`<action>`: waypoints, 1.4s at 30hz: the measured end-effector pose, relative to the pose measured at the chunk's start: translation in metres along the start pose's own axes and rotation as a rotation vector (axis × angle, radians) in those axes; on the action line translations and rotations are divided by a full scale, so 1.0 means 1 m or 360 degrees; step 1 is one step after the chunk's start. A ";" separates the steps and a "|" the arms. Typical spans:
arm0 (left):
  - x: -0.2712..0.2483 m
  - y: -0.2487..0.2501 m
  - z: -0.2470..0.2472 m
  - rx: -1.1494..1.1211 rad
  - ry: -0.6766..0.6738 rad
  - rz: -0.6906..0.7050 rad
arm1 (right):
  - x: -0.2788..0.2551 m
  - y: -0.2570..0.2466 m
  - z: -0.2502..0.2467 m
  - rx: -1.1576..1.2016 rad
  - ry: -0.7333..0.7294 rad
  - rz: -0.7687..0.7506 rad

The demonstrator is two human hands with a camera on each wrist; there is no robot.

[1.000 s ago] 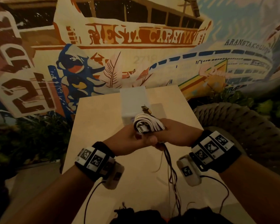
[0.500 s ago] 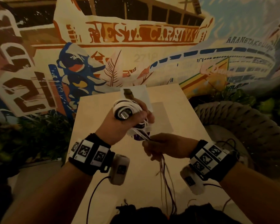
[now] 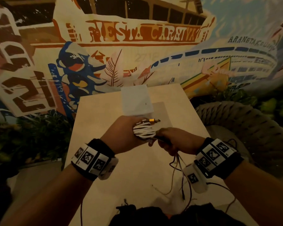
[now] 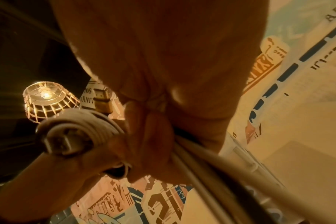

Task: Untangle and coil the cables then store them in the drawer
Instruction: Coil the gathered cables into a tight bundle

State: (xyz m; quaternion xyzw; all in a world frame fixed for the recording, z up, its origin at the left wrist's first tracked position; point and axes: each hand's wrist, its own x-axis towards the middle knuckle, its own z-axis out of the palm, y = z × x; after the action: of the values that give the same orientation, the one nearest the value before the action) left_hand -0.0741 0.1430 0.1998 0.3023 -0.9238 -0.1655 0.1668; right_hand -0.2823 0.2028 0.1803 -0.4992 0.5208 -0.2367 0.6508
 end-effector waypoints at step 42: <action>-0.010 0.000 0.006 -0.0947 -0.0402 -0.0496 | -0.005 -0.020 -0.008 -0.0474 0.0196 -0.0460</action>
State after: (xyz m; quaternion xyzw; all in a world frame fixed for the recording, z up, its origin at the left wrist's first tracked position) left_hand -0.0687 0.1502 0.1918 0.3550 -0.7913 -0.4867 0.1047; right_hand -0.2867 0.1960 0.2008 -0.6439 0.5119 -0.2782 0.4960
